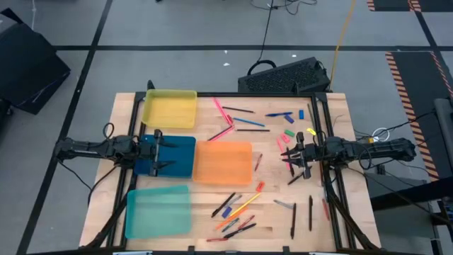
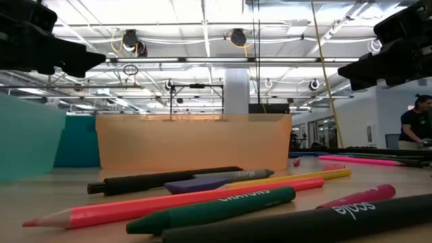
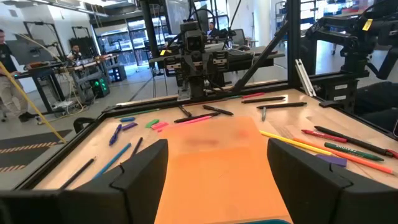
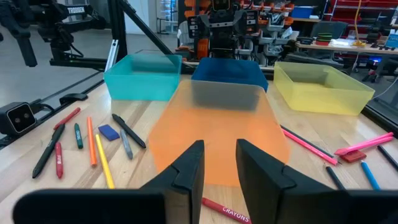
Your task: Sort crayons/erasers/pens/pencils in bins
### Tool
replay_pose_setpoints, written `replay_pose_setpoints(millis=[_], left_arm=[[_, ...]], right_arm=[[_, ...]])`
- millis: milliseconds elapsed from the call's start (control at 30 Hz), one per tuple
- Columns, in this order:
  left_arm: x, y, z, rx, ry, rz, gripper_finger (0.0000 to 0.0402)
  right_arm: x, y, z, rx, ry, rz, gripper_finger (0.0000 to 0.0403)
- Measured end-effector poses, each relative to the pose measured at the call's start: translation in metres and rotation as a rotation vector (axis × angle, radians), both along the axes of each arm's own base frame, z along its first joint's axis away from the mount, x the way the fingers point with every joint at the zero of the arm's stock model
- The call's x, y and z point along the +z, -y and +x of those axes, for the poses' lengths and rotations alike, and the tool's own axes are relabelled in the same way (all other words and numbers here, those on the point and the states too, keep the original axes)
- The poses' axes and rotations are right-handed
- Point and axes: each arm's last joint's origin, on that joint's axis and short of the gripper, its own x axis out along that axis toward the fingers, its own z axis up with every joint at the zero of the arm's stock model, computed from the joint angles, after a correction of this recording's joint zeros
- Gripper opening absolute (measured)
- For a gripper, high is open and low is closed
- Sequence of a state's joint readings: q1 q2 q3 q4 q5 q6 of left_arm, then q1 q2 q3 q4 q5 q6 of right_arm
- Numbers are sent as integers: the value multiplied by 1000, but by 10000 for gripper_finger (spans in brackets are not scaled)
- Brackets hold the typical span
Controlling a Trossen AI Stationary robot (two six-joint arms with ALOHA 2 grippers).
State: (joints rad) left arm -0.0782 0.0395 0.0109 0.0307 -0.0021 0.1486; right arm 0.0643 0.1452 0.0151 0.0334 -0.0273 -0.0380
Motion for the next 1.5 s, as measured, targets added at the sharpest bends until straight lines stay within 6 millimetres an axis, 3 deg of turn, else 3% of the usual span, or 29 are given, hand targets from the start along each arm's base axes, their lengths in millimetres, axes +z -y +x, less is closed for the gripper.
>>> replay_pose_setpoints(millis=[467,633,733,867,1033,1267,1500], left_arm=[[0,0,0,0,0,0,274],[0,0,0,0,0,0,274],[0,0,0,0,0,0,274],[0,0,0,0,0,0,274],[0,0,0,0,0,0,274],[0,0,0,0,0,0,274],[0,0,0,0,0,0,274]], right_arm=[[0,0,0,0,0,-1,84],[0,0,0,35,32,-310,84],[1,0,0,43,47,-353,84],[6,0,1,26,79,-217,84],[13,0,1,-3,126,134,84],[12,2,1,-71,119,156,84],[6,2,6,-126,47,286,84]])
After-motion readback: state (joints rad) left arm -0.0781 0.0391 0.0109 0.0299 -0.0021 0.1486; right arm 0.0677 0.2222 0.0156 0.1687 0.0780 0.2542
